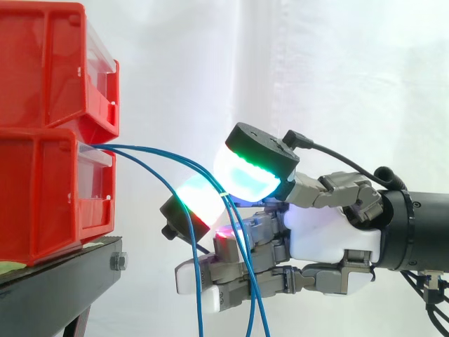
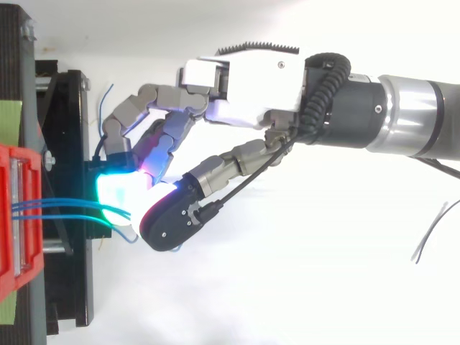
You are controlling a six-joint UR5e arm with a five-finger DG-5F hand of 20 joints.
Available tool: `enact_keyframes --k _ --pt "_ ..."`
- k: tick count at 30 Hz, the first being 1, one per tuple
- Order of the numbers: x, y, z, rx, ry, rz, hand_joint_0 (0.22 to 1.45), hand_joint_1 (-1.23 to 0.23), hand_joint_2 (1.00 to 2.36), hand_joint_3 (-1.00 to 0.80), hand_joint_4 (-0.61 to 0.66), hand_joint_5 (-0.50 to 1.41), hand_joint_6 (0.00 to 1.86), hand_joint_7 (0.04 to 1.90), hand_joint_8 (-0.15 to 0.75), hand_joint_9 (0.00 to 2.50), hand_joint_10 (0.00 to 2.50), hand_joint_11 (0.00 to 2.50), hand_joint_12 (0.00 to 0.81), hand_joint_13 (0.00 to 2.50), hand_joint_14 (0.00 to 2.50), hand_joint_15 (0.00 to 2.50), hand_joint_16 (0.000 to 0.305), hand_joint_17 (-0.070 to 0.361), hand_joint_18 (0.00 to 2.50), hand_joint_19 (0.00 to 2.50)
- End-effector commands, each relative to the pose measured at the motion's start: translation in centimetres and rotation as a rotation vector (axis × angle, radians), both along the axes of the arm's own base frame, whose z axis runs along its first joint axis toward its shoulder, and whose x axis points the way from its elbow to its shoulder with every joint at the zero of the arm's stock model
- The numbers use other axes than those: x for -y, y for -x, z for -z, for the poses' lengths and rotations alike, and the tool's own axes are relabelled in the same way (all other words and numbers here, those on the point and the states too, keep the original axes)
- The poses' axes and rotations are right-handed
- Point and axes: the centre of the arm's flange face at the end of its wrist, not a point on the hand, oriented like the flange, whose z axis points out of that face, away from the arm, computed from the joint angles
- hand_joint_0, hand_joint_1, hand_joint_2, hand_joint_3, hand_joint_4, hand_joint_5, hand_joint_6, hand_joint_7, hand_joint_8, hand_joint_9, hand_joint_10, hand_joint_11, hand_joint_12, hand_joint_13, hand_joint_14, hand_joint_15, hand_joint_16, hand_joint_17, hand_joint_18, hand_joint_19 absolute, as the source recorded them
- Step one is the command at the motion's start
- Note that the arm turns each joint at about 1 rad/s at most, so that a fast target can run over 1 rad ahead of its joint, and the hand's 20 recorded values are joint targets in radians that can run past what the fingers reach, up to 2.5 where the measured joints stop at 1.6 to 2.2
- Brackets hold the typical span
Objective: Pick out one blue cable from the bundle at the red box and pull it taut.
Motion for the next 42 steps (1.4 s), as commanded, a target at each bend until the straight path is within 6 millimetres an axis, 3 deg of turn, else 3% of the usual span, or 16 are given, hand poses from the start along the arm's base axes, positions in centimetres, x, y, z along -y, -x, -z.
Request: enact_keyframes --k 1,7,11,17,19,24,28,33,36,37,42 --pt "0.15 0.02 -0.1 0.001 0.0 0.002 0.59 -0.59 1.0 -0.46 0.03 -0.16 0.88 0.96 0.214 1.06 0.02 0.75 0.112 0.84 0.01 0.4 0.008 0.018 0.52 0.49" --pt "0.03 0.03 -0.07 -0.002 0.0 0.0 0.56 -0.44 1.0 -0.5 0.05 -0.15 0.86 0.94 0.213 1.06 0.02 0.74 0.112 0.84 0.02 0.41 0.009 0.019 0.5 0.51" --pt "0.03 0.01 0.03 -0.002 0.0 0.0 0.51 -0.42 1.0 -0.5 0.07 -0.15 0.86 0.94 0.228 1.07 0.02 0.74 0.122 0.85 0.01 0.39 0.011 0.024 0.52 0.49" --pt "0.15 0.02 -0.1 0.001 0.0 0.002 0.46 -0.67 1.0 -0.5 0.1 -0.15 0.85 0.93 0.241 1.07 0.02 0.74 0.143 0.86 0.01 0.37 0.014 0.032 0.54 0.46" --pt "0.15 0.03 -0.08 0.0 0.0 0.002 0.48 -0.84 1.0 -0.5 0.08 -0.17 0.87 0.91 0.24 1.05 0.02 0.74 0.144 0.85 0.01 0.38 0.013 0.028 0.53 0.45" --pt "0.15 0.02 0.03 -0.002 0.0 0.002 0.61 -0.94 1.0 -0.5 0.0 -0.19 0.9 0.94 0.198 0.99 0.02 0.76 0.124 0.85 0.01 0.4 0.008 0.018 0.54 0.46" --pt "0.15 0.03 -0.08 0.0 0.0 0.002 0.7 -0.88 1.0 -0.5 -0.06 -0.2 0.91 0.99 0.191 1.01 0.02 0.77 0.121 0.87 0.01 0.4 0.008 0.017 0.57 0.45" --pt "0.15 0.02 -0.1 0.001 0.0 0.002 0.67 -0.81 1.01 -0.38 -0.02 -0.21 0.92 1.1 0.204 1.01 0.02 0.76 0.116 0.87 0.02 0.41 0.008 0.017 0.56 0.47" --pt "0.15 0.0 -0.12 0.003 0.0 0.002 0.65 -0.77 1.01 -0.38 0.0 -0.21 0.92 1.08 0.206 1.01 0.02 0.75 0.119 0.87 0.02 0.42 0.007 0.017 0.55 0.49" --pt "0.15 -0.02 -0.02 0.003 0.0 0.002 0.63 -0.72 1.01 -0.36 0.02 -0.21 0.91 0.93 0.215 1.01 0.02 0.76 0.118 0.87 0.02 0.42 0.007 0.017 0.53 0.5" --pt "0.03 0.0 0.02 0.0 0.0 0.0 0.61 -0.69 1.01 -0.35 0.02 -0.21 0.9 0.94 0.216 1.01 0.02 0.76 0.118 0.85 0.02 0.42 0.007 0.017 0.51 0.51"
